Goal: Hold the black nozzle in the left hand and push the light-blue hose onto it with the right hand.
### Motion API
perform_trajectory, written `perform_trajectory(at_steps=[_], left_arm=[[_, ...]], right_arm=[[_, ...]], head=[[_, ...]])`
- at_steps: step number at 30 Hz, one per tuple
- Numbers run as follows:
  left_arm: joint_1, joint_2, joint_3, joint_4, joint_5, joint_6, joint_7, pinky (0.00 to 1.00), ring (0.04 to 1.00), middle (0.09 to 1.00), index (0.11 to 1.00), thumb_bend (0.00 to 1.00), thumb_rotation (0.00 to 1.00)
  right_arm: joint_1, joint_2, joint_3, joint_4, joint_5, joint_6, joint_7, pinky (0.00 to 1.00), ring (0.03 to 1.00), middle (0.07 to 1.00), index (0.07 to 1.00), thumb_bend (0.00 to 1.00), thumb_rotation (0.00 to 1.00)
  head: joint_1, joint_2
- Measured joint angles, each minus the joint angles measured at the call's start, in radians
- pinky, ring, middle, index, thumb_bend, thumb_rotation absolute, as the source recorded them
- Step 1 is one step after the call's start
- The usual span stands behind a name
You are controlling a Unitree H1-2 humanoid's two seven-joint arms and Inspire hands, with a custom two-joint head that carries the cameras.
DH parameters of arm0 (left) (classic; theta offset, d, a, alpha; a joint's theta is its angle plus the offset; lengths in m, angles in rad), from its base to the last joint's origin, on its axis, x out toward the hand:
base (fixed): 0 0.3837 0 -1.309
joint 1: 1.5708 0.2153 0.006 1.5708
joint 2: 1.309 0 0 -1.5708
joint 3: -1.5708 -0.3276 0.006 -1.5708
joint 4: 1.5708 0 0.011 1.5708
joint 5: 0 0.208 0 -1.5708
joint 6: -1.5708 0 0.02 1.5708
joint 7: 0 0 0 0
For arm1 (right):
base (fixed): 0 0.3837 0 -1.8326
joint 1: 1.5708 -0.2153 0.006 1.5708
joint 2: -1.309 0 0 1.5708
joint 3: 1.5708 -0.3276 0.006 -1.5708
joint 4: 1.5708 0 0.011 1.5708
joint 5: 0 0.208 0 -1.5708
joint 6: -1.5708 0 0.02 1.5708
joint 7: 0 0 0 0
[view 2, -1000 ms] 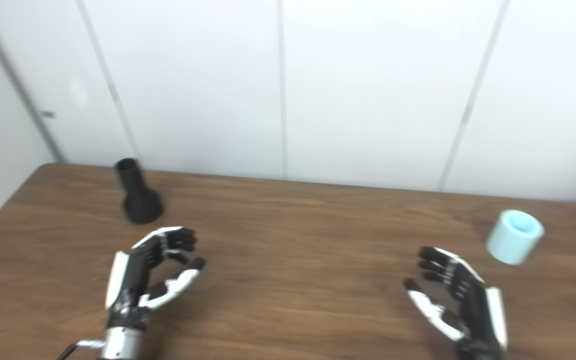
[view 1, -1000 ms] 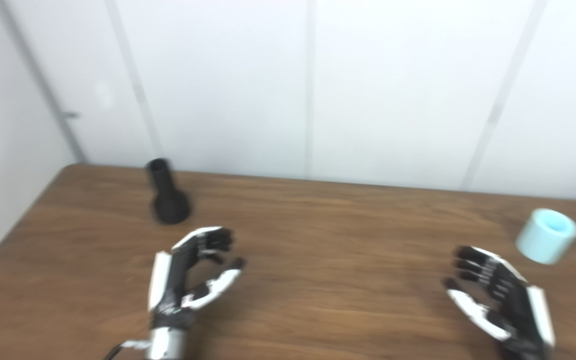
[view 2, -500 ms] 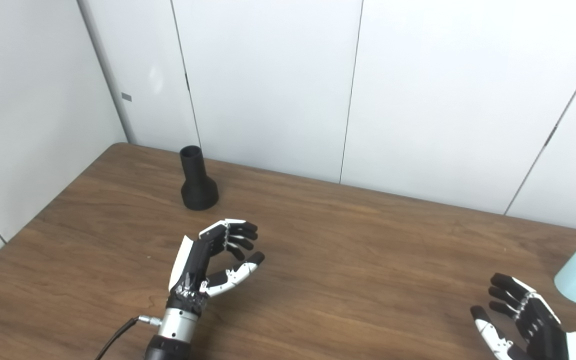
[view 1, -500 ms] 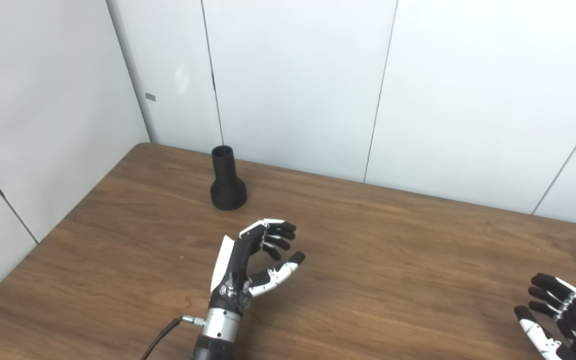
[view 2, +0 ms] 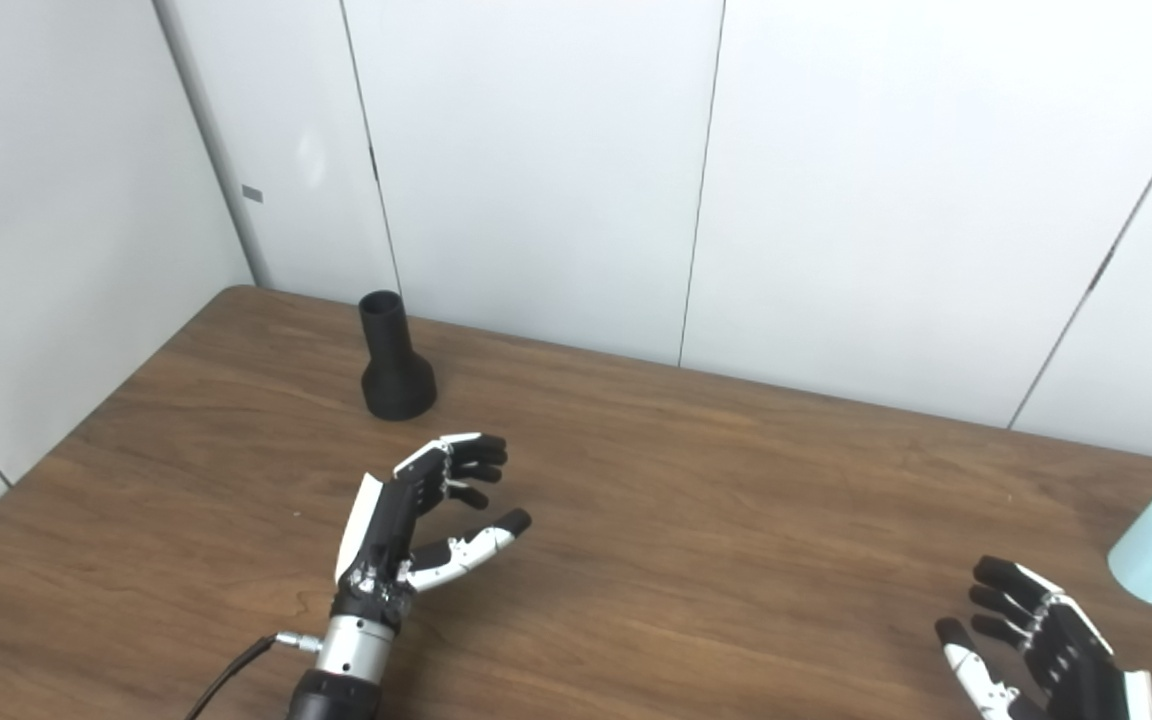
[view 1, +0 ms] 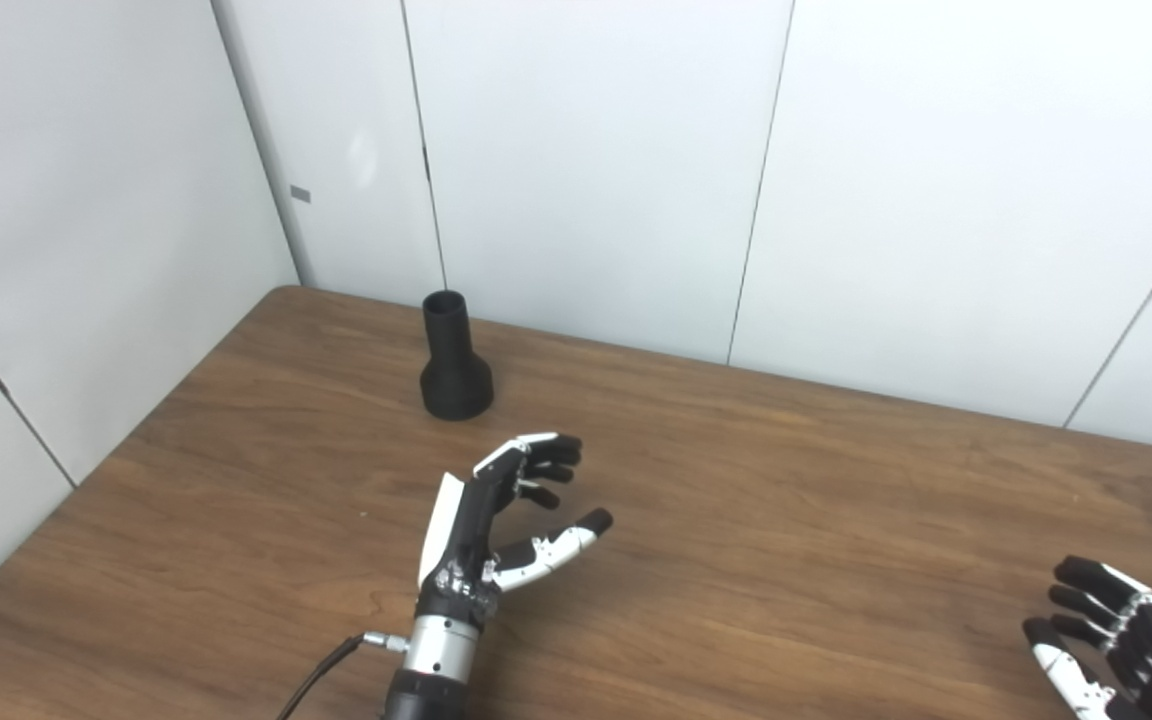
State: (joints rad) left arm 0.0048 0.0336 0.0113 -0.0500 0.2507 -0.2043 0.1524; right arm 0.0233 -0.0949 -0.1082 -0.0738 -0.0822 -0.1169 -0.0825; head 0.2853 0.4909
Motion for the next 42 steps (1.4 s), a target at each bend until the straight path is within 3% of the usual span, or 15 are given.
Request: perform_trajectory(at_steps=[6,9,15,23,27,32,38,42], left_arm=[[-0.001,-0.017,0.022,-0.005,0.064,0.045,0.046,0.88,0.868,0.869,0.886,0.87,0.33],[-0.001,-0.025,0.040,-0.005,0.075,0.052,0.075,0.93,0.896,0.886,0.923,0.89,0.35],[-0.043,-0.026,0.096,0.047,0.034,0.036,0.114,1.00,0.988,0.969,0.997,0.89,0.30],[-0.092,0.006,0.125,0.100,-0.020,0.026,0.117,0.98,0.996,1.000,1.000,0.87,0.27],[-0.087,0.005,0.138,0.078,-0.019,0.079,0.118,0.91,0.966,0.996,1.000,0.87,0.25],[-0.088,0.011,0.179,0.070,-0.070,0.099,0.114,0.93,0.993,0.999,1.000,0.92,0.28],[-0.087,0.039,0.218,0.067,-0.083,0.132,0.122,0.93,0.983,0.983,1.000,0.87,0.22],[-0.087,0.042,0.222,0.064,-0.076,0.155,0.126,0.95,0.973,0.968,1.000,0.90,0.24]], right_arm=[[0.001,0.006,0.001,-0.020,-0.003,0.016,0.000,0.68,0.733,0.736,0.694,0.20,0.00],[0.001,0.007,0.001,-0.024,-0.003,0.030,0.001,0.68,0.731,0.734,0.694,0.20,0.00],[0.004,0.007,0.004,-0.029,-0.002,0.031,0.006,0.68,0.733,0.736,0.694,0.19,0.00],[0.006,0.011,0.004,-0.038,-0.002,0.036,0.005,0.67,0.714,0.723,0.687,0.19,0.00],[0.006,0.011,0.006,-0.047,-0.002,0.037,0.005,0.65,0.706,0.715,0.680,0.19,0.00],[0.006,0.012,0.005,-0.054,-0.002,0.049,0.005,0.67,0.714,0.721,0.680,0.19,0.00],[0.006,0.012,0.005,-0.055,-0.010,0.067,0.004,0.64,0.694,0.702,0.665,0.19,0.00],[0.006,0.012,0.005,-0.057,-0.018,0.070,0.003,0.63,0.695,0.704,0.667,0.19,0.00]], head=[[-0.005,0.000],[-0.005,0.000],[-0.005,0.000],[-0.006,0.002],[-0.011,0.005],[-0.003,0.005],[0.002,0.000],[0.002,0.000]])
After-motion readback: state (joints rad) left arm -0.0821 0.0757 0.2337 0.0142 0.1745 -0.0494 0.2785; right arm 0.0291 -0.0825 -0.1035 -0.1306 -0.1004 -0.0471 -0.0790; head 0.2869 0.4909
